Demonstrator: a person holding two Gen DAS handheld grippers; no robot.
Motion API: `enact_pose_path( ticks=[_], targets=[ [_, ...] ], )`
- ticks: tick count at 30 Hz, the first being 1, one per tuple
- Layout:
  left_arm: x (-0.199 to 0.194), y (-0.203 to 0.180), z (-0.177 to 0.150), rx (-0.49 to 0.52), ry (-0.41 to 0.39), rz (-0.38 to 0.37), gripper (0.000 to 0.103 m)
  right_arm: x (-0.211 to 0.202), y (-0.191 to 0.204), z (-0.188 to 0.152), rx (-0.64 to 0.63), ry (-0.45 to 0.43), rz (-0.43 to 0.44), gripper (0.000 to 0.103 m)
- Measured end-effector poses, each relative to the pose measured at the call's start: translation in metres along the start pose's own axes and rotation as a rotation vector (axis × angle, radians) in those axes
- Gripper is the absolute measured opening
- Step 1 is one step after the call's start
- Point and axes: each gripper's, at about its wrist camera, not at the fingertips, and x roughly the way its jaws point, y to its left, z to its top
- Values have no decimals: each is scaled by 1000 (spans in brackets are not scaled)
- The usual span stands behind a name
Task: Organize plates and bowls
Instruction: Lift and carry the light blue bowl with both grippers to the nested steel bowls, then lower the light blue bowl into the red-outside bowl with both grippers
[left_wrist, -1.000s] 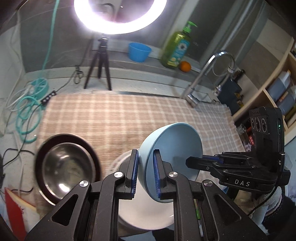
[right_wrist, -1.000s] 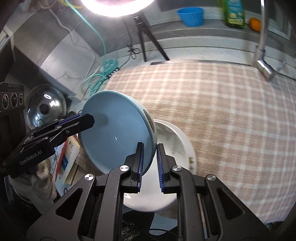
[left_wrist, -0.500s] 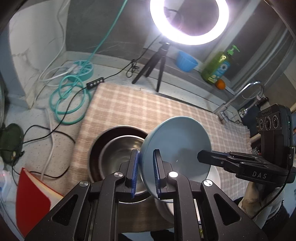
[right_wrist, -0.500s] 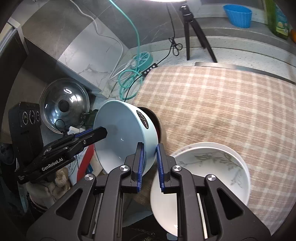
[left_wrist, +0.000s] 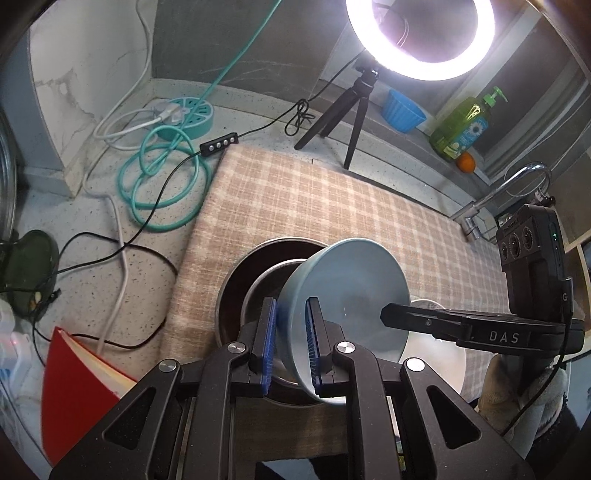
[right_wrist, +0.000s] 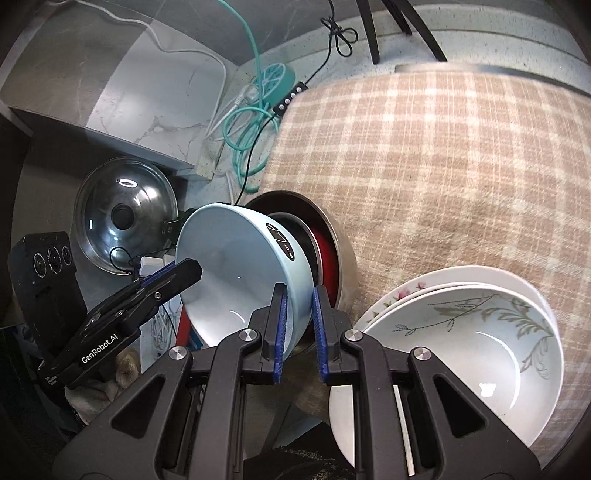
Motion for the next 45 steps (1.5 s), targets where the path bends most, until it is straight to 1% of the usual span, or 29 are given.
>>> enact_pose_path(
  ticks=[3,8,14,23,33,34,35,37,42,45],
  targets=[
    [5,3,1,1,15,19,14,6,-1,1,3,11,-6,14],
    [12,10,0,-10,40,30,14,14,2,4,-4,29,-25,14],
    [19,11,-3,-8,62,42,14,20,7,9,-29,34,-75,14],
    [21,13,-5,-13,65,39,14,23,17,10,-105,33,-140,16],
    [21,16,-6,-13,66,48,14,26,22,15,-145,40,-169,17],
    [21,16,-6,-13,67,47,14,26,23,15,-152,41,-172,19],
    [20,17,-6,-15,67,45,15,27,24,15,-155,42,-168,26],
    [19,17,-6,-21,61,44,15,26,26,15,-157,37,-158,34],
    [14,18,-3,-26,38,41,15,20,29,16,-172,15,-158,35],
    [10,18,-1,-31,26,36,15,14,29,17,-169,0,-154,39]
  ],
)
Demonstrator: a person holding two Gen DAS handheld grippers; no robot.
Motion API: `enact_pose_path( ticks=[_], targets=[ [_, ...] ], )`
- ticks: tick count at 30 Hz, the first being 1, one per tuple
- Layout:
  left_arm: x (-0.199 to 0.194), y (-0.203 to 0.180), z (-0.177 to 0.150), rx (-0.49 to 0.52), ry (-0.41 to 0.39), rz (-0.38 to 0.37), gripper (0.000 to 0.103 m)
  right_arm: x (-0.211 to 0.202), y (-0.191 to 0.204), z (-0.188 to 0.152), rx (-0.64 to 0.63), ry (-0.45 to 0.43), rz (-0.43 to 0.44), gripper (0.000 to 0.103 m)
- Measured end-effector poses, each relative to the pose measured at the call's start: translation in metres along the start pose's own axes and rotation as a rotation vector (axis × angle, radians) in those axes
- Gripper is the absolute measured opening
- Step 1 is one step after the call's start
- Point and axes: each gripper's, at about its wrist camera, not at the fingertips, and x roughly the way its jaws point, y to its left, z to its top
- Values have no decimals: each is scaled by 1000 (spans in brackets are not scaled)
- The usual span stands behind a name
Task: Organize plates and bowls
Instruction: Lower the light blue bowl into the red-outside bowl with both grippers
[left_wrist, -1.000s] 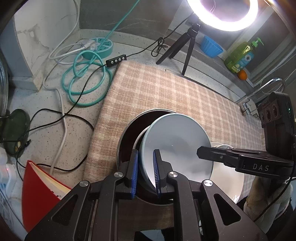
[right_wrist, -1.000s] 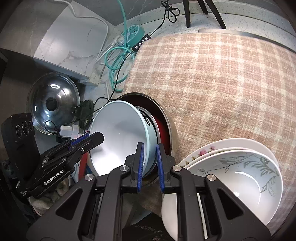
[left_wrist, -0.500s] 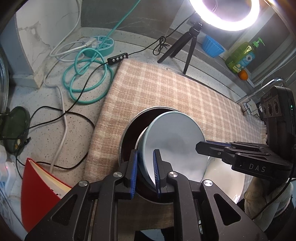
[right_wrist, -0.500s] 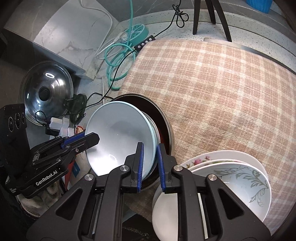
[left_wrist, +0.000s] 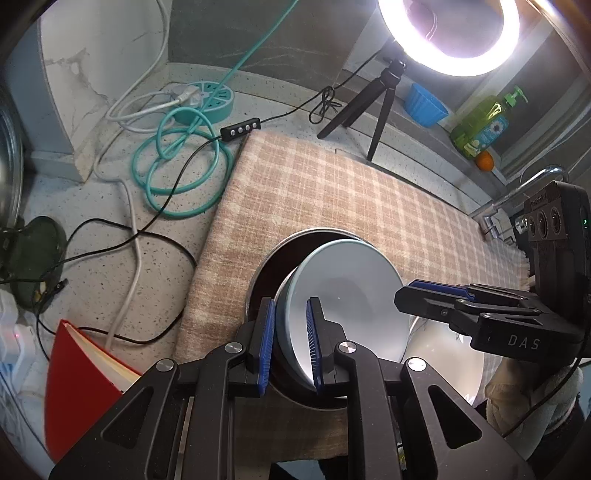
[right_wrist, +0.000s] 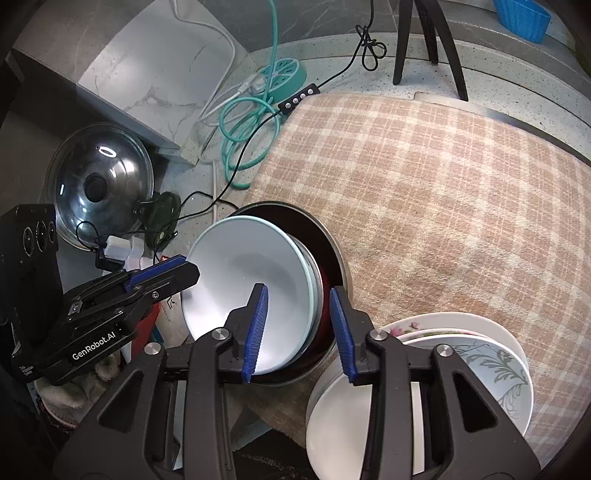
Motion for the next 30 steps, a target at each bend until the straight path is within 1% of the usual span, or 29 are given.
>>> enact_pose_path(
  ticks=[2,3,10,16,21,24,26,30],
  targets=[
    [-2,0,0,-1,-9,-1,15,-4,-2,1,6,-13,5,47],
    [-3,1,0,-5,-15,-1,18,-6,-4,1,9,-21,10,47],
    [-9,18,-2,-67,-38,-12,18,-17,-18,-1,46,-58,15,48],
    [-8,32,-10,-110,-38,-8,18,-14,-36,-3,94,-51,35,48],
    [2,38,-16,-134,-12,-15,18,-6,-45,-5,124,-29,45,48],
    [6,38,-19,-136,-3,-23,18,-2,-48,-7,145,-21,58,46],
    [7,38,-21,-138,-1,-22,18,0,-48,-8,151,-17,59,41],
    [11,39,-22,-141,7,-25,18,3,-48,-11,150,-8,58,38]
  ],
)
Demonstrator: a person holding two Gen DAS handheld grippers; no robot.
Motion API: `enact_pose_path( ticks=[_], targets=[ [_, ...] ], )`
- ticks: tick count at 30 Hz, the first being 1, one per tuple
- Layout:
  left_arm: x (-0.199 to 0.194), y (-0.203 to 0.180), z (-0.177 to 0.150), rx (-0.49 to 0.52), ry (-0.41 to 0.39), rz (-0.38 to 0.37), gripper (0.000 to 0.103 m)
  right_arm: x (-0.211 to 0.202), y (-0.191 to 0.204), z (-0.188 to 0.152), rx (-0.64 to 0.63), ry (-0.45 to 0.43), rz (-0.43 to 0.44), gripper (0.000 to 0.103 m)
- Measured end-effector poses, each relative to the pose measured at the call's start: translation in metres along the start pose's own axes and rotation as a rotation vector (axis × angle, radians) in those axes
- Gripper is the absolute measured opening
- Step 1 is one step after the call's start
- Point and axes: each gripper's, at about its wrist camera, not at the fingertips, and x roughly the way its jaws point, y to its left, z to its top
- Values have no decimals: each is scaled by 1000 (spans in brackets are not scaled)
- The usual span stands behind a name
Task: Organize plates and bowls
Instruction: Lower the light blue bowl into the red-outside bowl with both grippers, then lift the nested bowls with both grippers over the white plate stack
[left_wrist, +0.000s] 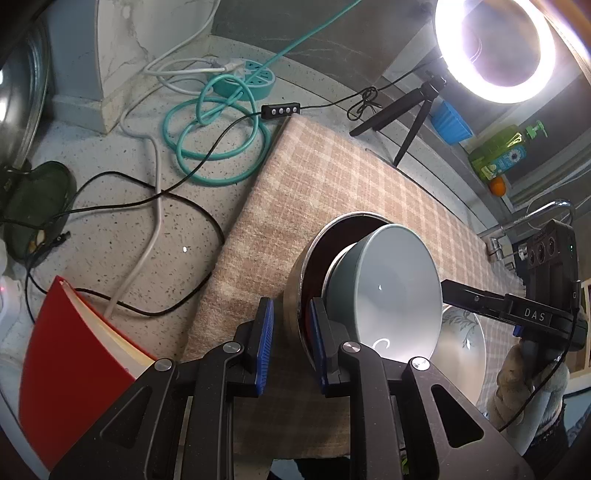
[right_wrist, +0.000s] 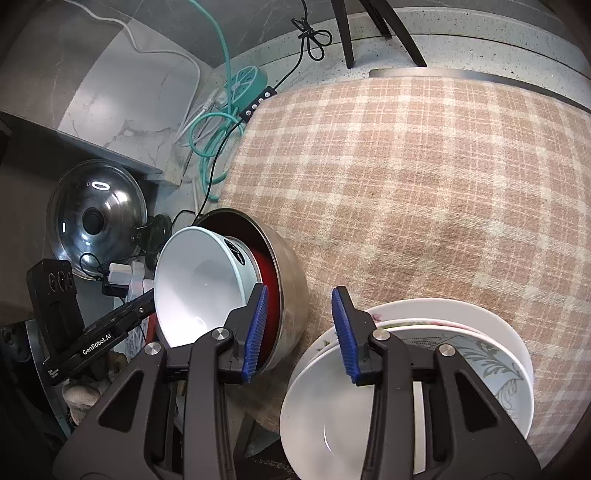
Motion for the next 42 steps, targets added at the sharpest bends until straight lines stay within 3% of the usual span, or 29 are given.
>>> enact_pose_path(
  ticks=[13,22,33,42],
  targets=[
    [13,6,-4,-24,24,-30,18,12,3,-5,0,26,10,18],
    [16,1,-3,-7,23,-35,9,20,9,-6,-25,34,1,13],
    [8,-10,-3,43,0,-4,9,16,12,-12,-36,30,-21,13],
    [-16,-29,-1,79,-47,-14,9,-11,15,-16,-30,-14,1,13]
  ],
)
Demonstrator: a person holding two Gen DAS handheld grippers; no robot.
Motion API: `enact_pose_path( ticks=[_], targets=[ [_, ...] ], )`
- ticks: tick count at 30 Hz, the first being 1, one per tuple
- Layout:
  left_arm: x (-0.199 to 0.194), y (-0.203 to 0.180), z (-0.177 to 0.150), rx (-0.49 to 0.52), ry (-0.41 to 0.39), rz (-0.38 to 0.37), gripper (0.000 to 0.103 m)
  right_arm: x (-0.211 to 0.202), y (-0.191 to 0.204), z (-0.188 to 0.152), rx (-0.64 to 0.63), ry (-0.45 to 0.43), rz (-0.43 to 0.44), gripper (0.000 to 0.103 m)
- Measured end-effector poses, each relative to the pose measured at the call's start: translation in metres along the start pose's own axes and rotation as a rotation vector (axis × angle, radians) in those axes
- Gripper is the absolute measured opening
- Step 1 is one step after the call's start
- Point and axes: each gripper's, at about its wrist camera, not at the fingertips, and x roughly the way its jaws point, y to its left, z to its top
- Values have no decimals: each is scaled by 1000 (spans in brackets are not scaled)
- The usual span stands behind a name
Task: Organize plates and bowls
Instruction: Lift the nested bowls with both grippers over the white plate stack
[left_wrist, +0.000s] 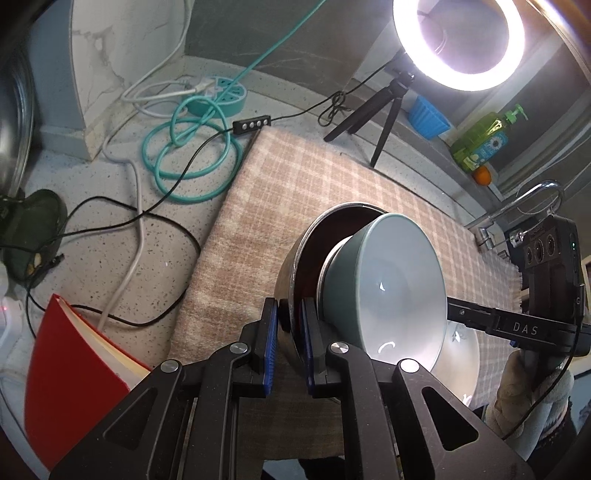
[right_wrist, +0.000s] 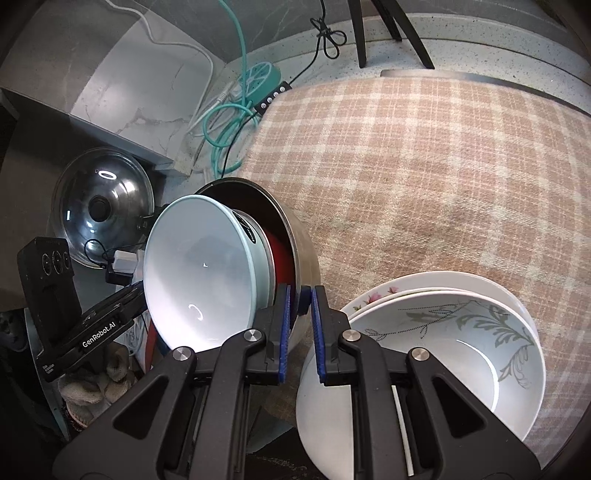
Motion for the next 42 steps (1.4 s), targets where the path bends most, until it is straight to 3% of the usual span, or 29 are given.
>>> enact_pose_path(
  ticks=[12,27,42],
  targets=[
    [-24,-55,1,88,-57,-51,9,-62,-15,-15,19,-72,10,13],
    [1,-110,-28,133,25,-130,10,-107,-71,-54,109,-100,-32,13],
    [19,-127,-53,153,108,-139,10,-108,-101,-85,173,-68,-47,13]
  ],
)
